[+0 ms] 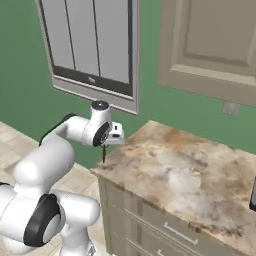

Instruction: Organize the utensils by type. Pick up the wooden spoons from the counter and place them in the open cabinet. Then pick up the metallic utensils from the counter and place them in the open drawer.

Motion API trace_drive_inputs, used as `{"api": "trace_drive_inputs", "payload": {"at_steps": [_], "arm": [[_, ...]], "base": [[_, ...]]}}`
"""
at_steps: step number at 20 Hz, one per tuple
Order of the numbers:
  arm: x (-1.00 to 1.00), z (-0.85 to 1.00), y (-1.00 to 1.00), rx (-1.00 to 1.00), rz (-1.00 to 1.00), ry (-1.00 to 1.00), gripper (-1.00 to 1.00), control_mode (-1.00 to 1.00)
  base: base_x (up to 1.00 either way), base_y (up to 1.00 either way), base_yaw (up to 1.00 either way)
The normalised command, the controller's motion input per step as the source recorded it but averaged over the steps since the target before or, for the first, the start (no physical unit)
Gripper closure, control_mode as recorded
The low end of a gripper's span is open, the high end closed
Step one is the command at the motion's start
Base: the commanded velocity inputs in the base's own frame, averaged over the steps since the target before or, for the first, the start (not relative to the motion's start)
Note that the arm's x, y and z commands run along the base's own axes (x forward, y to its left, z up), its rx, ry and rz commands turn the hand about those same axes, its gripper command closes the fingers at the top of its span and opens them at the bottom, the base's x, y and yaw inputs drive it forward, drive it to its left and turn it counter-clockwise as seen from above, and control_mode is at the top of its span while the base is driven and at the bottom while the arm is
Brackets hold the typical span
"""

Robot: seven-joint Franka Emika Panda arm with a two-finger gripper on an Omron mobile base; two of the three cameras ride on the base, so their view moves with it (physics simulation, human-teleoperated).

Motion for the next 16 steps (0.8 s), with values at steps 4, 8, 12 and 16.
{"api": "trace_drive_inputs", "payload": {"at_steps": [4, 8, 12, 16], "arm": [[0.0, 0.0, 0.0, 0.0, 0.0, 0.0, 1.0, 1.0], [0.0, 0.0, 0.0, 0.0, 0.0, 0.0, 1.0, 1.0], [0.0, 0.0, 0.0, 0.0, 0.0, 0.0, 1.0, 1.0], [0.0, 0.0, 0.0, 0.0, 0.0, 0.0, 1.0, 1.0]], "base": [[-0.12, 0.28, 1.0], [-0.03, 0.16, 1.0], [0.22, 0.02, 1.0], [0.62, 0.0, 0.91]]}}
